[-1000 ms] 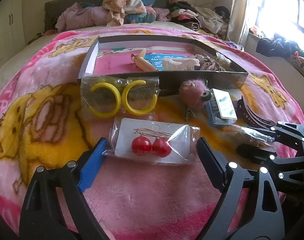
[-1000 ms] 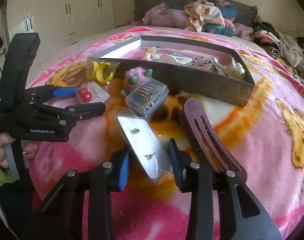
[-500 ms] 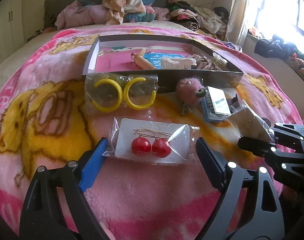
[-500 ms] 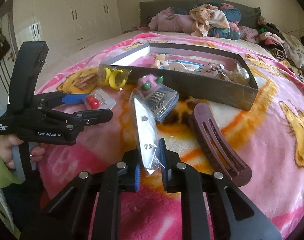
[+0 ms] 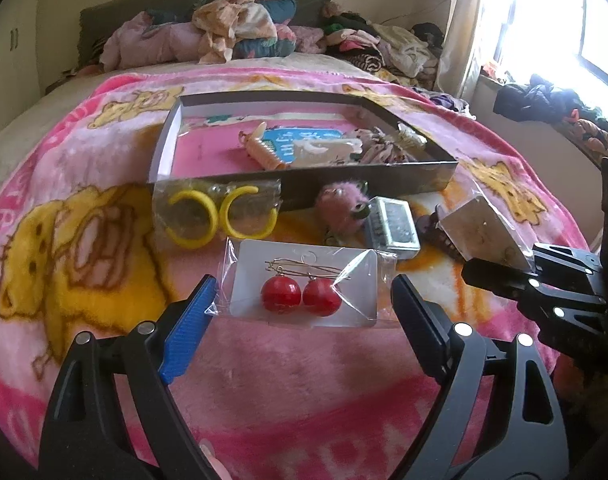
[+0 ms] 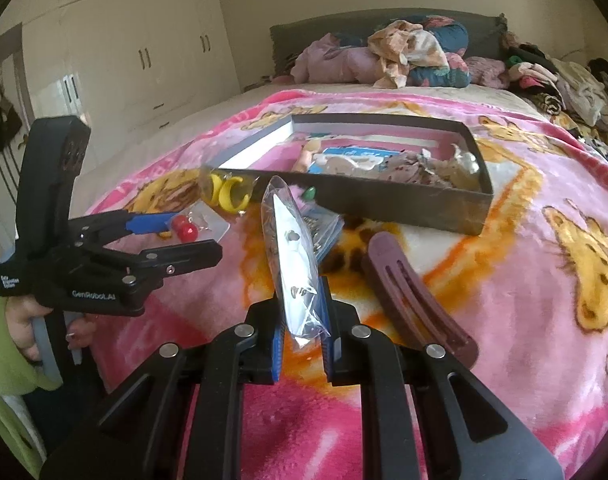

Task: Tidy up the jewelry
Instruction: 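Carry the clear card into the box with the right tool while the left carries the red earring card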

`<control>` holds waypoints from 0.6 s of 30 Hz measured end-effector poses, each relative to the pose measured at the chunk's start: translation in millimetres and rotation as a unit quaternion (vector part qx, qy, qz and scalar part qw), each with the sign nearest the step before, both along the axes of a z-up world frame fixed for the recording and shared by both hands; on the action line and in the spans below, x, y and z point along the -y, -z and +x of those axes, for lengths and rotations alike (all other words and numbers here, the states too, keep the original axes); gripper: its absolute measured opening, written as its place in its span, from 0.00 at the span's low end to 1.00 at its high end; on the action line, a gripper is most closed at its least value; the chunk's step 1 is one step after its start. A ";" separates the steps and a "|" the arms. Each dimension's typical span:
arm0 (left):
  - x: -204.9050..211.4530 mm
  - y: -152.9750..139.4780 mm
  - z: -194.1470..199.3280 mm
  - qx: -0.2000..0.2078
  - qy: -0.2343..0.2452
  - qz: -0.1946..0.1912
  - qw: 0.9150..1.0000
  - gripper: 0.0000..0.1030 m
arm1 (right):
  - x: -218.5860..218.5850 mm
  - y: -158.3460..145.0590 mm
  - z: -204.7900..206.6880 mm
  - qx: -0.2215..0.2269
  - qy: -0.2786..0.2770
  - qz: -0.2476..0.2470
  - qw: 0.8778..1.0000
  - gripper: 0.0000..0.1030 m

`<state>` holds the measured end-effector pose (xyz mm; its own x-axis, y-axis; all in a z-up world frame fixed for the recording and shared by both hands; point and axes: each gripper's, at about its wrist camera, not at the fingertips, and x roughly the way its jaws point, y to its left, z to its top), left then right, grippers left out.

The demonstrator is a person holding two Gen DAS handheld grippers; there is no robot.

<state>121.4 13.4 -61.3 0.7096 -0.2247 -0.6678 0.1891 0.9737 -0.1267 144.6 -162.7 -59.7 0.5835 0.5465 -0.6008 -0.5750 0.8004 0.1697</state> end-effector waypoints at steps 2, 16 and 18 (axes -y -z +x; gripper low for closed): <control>2.2 -2.1 1.1 0.002 0.002 -0.001 1.000 0.76 | 3.5 -1.5 1.9 -0.001 0.009 0.000 1.000 0.14; 10.2 -20.9 24.3 0.019 0.007 -0.013 1.000 0.76 | 29.3 -10.7 26.3 -0.018 0.061 0.017 0.998 0.14; 9.3 -24.1 29.3 0.023 0.006 -0.016 1.000 0.76 | 32.2 -13.3 31.2 -0.018 0.066 0.020 0.997 0.14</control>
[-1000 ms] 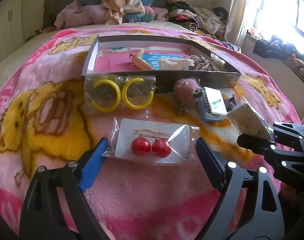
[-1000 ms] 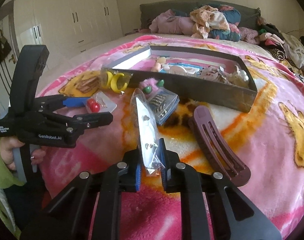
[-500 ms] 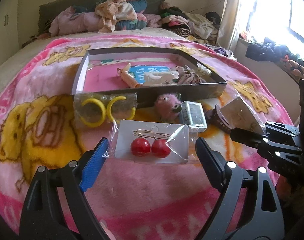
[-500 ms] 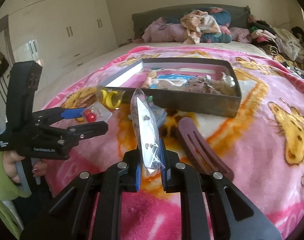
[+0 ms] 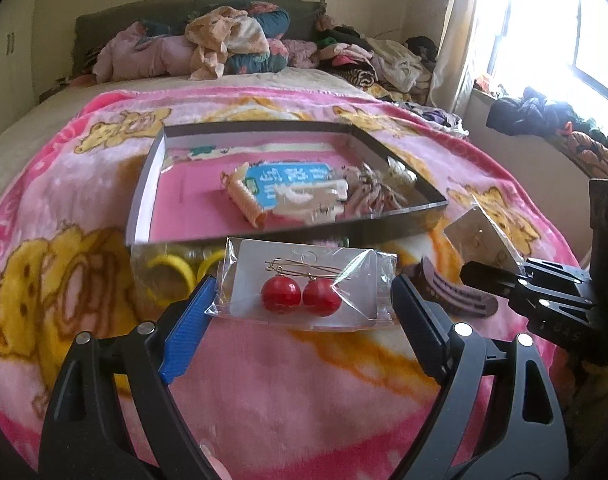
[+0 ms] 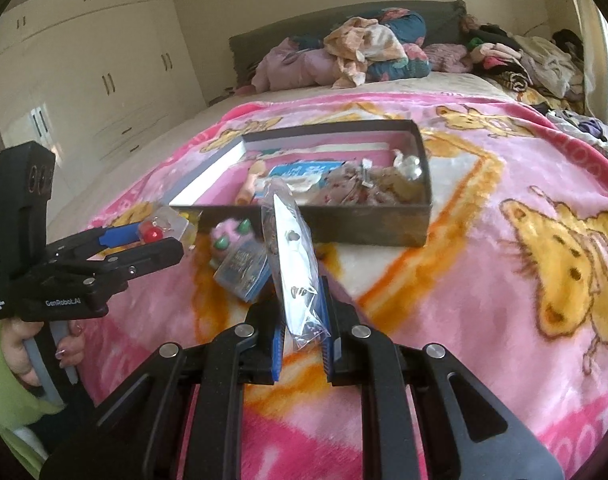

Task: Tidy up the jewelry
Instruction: 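Carry the clear card into the box with the right tool while the left carries the red earring card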

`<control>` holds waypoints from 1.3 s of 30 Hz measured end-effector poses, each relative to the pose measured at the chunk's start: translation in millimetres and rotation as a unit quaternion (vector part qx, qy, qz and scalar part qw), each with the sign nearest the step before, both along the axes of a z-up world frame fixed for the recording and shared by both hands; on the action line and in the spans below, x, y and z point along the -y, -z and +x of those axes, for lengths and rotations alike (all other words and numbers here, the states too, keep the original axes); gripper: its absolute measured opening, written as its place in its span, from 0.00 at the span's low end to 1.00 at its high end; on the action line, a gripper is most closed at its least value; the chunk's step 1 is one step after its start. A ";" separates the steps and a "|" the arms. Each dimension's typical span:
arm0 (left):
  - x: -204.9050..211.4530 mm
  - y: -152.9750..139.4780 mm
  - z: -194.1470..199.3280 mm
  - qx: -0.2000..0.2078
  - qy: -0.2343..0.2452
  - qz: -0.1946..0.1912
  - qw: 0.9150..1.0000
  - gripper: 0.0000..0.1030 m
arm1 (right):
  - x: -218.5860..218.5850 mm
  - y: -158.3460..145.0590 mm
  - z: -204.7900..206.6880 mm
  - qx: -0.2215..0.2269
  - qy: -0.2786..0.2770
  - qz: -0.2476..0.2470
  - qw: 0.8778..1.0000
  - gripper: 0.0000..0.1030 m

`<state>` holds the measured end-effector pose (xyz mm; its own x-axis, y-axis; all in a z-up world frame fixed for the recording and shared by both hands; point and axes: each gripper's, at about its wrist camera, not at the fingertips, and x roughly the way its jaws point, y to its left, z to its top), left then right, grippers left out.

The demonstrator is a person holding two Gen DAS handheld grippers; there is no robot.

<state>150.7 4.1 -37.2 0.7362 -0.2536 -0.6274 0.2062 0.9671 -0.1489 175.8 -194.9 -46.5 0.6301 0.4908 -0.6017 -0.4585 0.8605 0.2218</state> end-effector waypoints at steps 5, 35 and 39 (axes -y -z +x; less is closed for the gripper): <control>-1.0 -6.0 13.4 0.007 -0.004 -0.004 1.000 0.76 | 4.6 -4.7 17.4 -0.002 0.018 0.001 1.000 0.14; -33.4 -7.0 86.7 0.003 -0.047 -0.003 0.999 0.76 | -10.9 -11.5 101.0 -0.017 0.048 -0.026 0.998 0.14; -35.3 -5.1 89.8 0.002 -0.047 0.002 0.999 0.76 | -22.0 -13.7 114.8 -0.016 0.044 -0.037 0.998 0.14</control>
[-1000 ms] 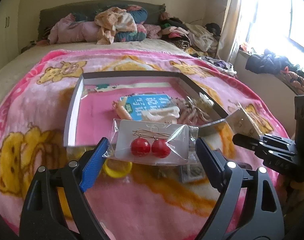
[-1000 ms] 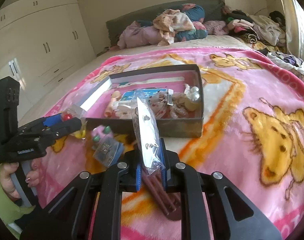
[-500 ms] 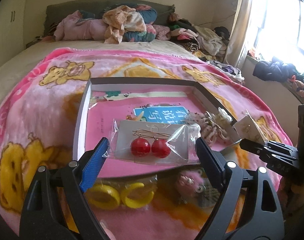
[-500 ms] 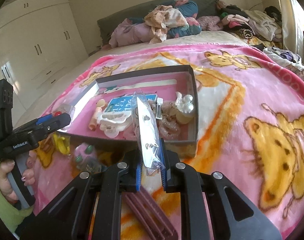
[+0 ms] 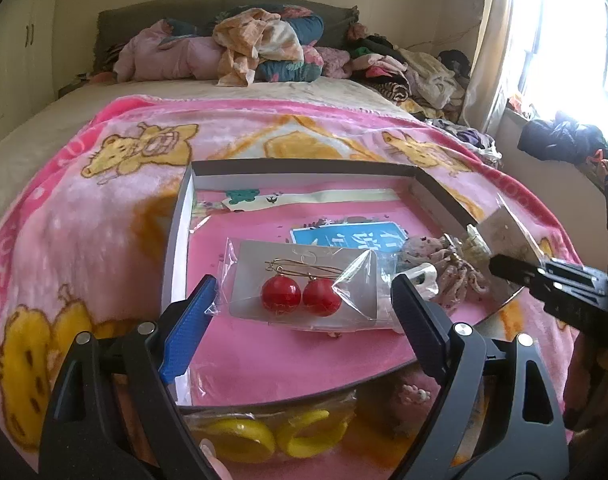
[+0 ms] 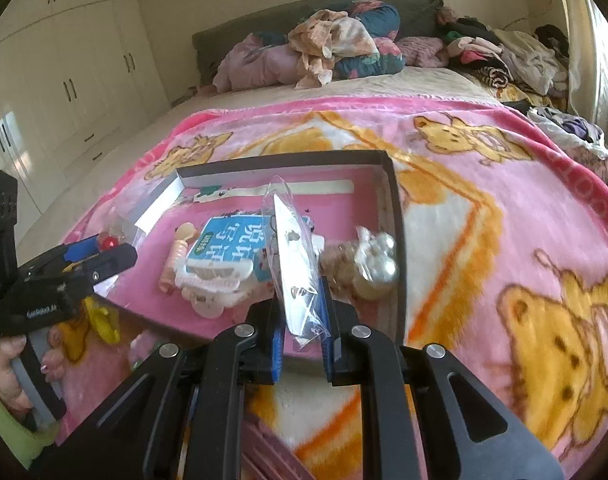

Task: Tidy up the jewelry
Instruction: 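Carry the clear card into the box with the right tool while the left carries the red earring card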

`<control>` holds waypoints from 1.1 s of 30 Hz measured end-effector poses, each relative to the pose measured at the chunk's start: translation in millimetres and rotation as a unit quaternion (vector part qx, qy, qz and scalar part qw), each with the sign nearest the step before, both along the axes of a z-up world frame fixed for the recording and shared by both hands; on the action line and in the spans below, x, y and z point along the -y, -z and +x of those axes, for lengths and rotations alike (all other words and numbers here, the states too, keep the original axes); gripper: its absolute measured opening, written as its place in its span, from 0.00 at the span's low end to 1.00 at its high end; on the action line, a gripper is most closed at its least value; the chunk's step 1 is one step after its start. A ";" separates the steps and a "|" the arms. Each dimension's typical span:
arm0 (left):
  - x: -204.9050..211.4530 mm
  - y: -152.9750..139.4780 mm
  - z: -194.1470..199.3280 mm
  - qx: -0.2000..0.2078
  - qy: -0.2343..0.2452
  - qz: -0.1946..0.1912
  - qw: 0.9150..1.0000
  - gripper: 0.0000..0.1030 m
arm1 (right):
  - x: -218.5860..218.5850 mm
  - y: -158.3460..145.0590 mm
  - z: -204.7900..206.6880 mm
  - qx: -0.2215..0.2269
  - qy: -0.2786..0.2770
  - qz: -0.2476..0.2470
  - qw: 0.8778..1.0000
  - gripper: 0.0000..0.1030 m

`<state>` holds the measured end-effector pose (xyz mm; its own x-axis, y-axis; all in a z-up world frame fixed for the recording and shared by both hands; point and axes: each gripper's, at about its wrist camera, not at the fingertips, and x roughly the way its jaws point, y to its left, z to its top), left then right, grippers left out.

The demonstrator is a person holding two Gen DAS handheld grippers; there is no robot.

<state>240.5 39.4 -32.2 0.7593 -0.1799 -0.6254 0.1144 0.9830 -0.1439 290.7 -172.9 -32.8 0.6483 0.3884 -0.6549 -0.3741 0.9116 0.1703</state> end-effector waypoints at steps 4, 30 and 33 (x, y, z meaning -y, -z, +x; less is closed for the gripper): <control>-3.4 4.6 5.3 -0.007 0.001 -0.002 1.000 0.76 | -12.6 -1.2 14.8 -0.007 -0.008 0.001 1.000 0.14; -5.1 21.2 22.7 -0.036 0.014 0.009 0.999 0.76 | -69.3 26.4 79.1 -0.082 -0.027 -0.023 0.996 0.16; -3.2 22.0 23.1 -0.038 0.016 0.009 0.999 0.76 | -67.5 27.5 78.4 -0.083 -0.026 -0.014 0.996 0.19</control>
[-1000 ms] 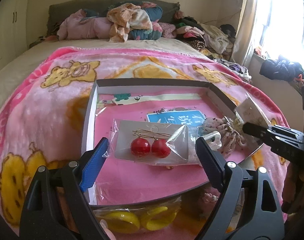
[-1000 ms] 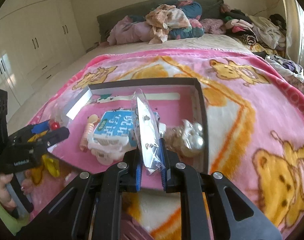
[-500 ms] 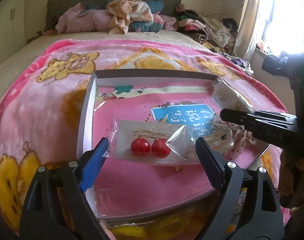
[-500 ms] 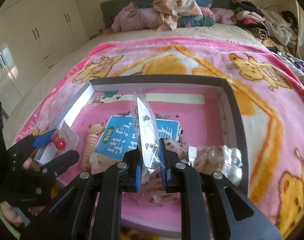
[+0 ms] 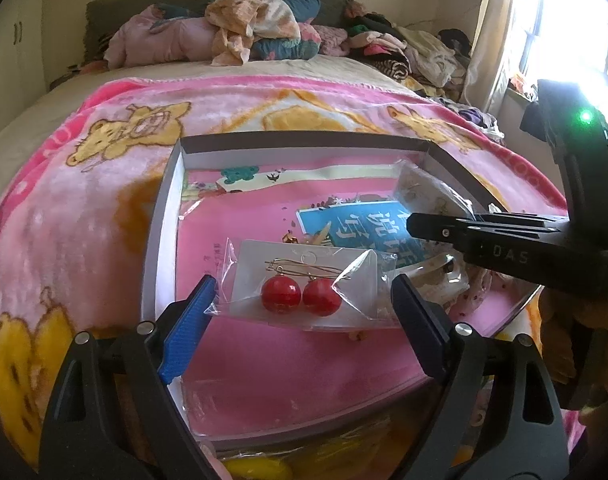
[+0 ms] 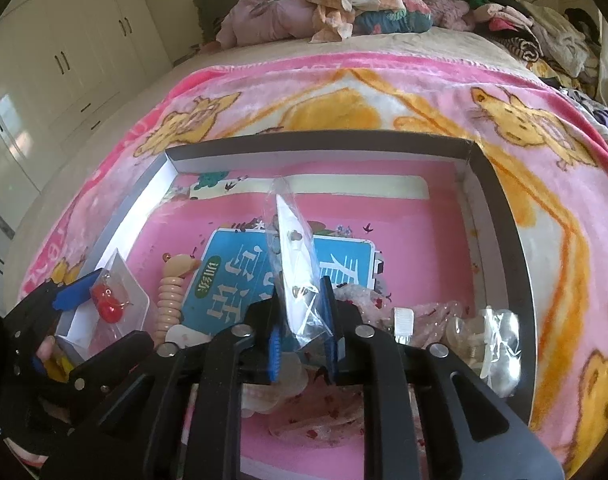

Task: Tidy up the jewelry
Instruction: 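Carry the clear card into the box with the right tool while the left carries the red earring card, then open both tools to drop the clear card and red earring card in the box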

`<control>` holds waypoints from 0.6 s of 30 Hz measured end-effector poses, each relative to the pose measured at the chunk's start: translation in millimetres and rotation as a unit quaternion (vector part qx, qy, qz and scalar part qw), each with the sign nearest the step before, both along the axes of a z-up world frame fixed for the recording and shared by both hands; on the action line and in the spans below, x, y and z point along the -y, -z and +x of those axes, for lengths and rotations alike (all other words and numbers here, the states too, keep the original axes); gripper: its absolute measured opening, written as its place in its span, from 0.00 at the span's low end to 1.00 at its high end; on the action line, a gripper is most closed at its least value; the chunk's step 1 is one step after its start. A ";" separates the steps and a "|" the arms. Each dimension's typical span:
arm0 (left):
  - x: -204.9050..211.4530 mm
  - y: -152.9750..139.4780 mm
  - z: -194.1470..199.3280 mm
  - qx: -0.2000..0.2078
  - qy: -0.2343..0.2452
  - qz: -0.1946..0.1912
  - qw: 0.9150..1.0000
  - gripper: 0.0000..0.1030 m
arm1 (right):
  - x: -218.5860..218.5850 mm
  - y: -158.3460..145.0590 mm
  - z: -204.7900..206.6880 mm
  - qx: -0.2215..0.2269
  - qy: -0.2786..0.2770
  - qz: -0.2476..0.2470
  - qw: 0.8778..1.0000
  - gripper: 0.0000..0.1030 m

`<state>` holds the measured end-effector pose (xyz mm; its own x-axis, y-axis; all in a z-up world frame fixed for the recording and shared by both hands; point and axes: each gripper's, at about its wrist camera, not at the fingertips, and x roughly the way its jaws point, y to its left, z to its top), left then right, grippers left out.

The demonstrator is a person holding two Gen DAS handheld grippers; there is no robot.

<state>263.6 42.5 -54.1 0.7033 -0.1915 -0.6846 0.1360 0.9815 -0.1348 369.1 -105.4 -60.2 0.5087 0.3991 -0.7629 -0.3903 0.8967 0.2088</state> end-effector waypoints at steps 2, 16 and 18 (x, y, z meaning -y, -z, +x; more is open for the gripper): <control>1.3 0.5 0.2 0.000 0.000 0.003 1.000 0.76 | 1.5 -0.7 -2.0 0.000 -0.001 0.007 1.000 0.24; 2.5 1.6 -2.0 0.001 -0.001 0.008 1.000 0.78 | 15.7 -18.4 -28.8 0.038 0.000 0.011 0.999 0.41; 2.5 1.6 -1.9 0.001 -0.001 0.006 1.000 0.79 | 18.2 -20.9 -32.4 0.042 -0.001 0.011 0.999 0.41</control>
